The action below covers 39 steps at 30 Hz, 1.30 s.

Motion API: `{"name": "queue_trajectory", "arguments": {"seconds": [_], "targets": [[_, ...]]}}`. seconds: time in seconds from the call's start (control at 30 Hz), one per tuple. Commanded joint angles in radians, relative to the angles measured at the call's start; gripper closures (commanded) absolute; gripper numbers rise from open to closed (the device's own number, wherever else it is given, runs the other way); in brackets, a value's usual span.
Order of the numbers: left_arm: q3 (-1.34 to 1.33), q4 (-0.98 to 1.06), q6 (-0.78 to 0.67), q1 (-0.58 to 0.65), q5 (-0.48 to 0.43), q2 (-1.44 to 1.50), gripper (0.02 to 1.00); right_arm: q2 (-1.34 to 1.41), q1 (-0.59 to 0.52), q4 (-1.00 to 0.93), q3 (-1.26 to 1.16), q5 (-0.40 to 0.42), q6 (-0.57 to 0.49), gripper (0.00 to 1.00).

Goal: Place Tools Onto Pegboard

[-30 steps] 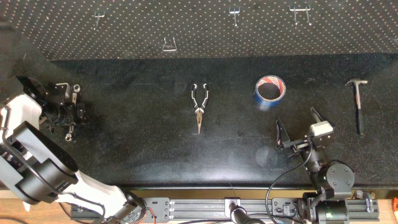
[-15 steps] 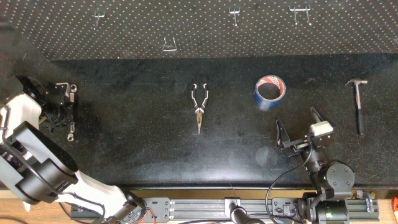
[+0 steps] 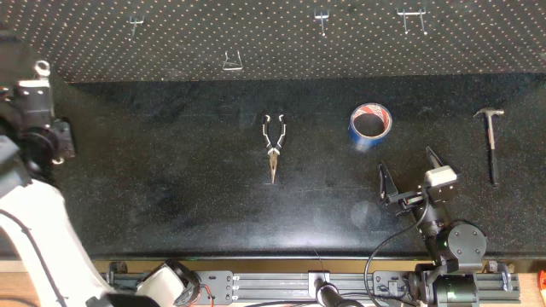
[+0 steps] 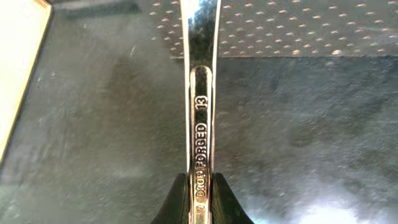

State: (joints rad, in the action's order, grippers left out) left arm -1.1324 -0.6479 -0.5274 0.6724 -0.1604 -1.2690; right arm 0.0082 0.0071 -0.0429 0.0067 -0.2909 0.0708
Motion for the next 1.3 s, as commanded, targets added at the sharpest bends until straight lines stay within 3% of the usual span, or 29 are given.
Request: {"name": "queue_trajectory", "arguments": {"seconds": [0.03, 0.17, 0.3, 0.67, 0.97, 1.3], "targets": [[0.167, 0.118, 0.119, -0.119, 0.069, 0.146, 0.993, -0.007, 0.005, -0.005, -0.003, -0.010, 0.015, 0.025], [0.304, 0.163, 0.136, -0.274, 0.078, 0.305, 0.991, -0.007, 0.005, -0.005, -0.003, -0.010, 0.015, 0.025], [0.351, 0.166, 0.351, -0.389, 0.078, 0.465, 0.989, -0.007, 0.005, -0.005, -0.003, -0.010, 0.015, 0.025], [0.351, 0.176, 0.388, -0.444, 0.079, 0.431, 0.989, -0.007, 0.005, -0.005, -0.003, -0.010, 0.015, 0.025], [0.351, 0.304, 0.388, -0.466, 0.177, 0.323, 0.989, -0.007, 0.005, -0.005, -0.003, -0.010, 0.015, 0.025], [0.351, 0.324, 0.388, -0.467, 0.176, 0.274, 0.989, -0.007, 0.005, -0.005, -0.003, -0.010, 0.015, 0.025]]}}
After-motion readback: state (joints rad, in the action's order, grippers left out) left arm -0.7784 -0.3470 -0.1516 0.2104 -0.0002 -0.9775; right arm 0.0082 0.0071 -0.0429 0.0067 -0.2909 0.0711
